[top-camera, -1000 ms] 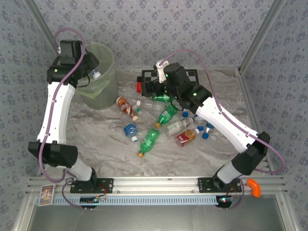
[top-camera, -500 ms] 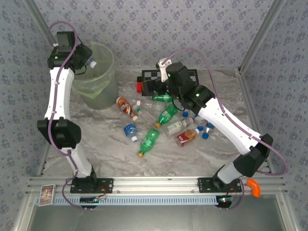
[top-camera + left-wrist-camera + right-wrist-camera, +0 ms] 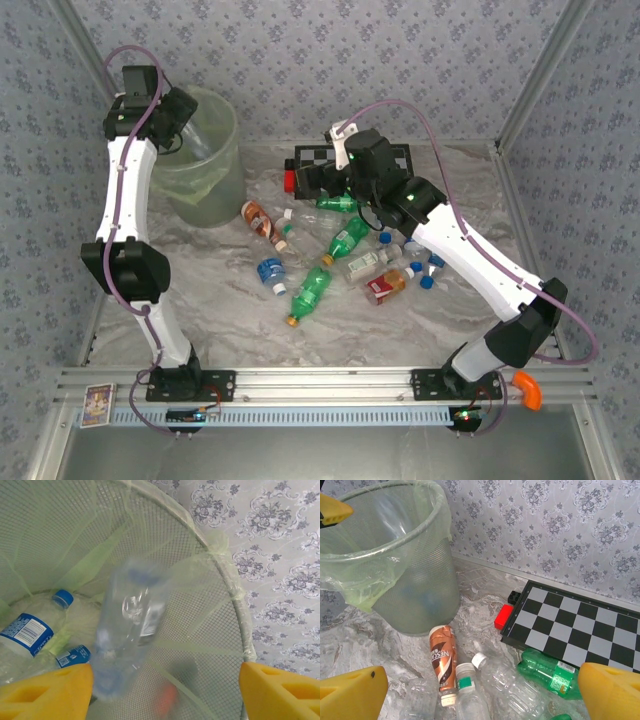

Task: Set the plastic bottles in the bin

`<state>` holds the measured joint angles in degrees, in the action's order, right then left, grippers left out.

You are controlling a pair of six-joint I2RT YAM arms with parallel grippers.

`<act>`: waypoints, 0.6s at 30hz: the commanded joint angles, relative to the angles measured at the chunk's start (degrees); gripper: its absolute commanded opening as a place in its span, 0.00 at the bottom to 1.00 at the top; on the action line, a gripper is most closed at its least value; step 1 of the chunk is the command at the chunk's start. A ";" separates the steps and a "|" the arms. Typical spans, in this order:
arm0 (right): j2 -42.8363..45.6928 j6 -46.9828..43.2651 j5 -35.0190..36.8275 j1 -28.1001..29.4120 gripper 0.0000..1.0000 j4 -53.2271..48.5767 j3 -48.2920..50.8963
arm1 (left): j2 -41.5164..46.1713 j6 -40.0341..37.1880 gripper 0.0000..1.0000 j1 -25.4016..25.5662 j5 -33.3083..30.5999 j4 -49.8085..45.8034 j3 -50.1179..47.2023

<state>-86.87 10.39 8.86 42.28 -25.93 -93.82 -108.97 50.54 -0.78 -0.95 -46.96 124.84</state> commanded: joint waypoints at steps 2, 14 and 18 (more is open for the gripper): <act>1.16 -1.16 1.07 -0.27 0.99 -0.17 -1.00 | 2.53 -0.96 0.78 -0.36 0.79 -1.29 0.70; 1.25 -1.08 2.42 -0.19 0.99 0.58 -1.19 | 10.38 -4.95 0.92 0.00 0.52 0.41 -7.06; 1.74 -0.69 3.41 0.22 0.99 1.22 -0.35 | 11.40 -7.83 0.92 -0.01 0.56 -0.32 -6.56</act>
<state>-86.87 9.58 10.48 42.26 -25.91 -93.89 -99.79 45.91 -0.75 -0.64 -46.85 117.54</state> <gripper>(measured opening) 0.994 0.915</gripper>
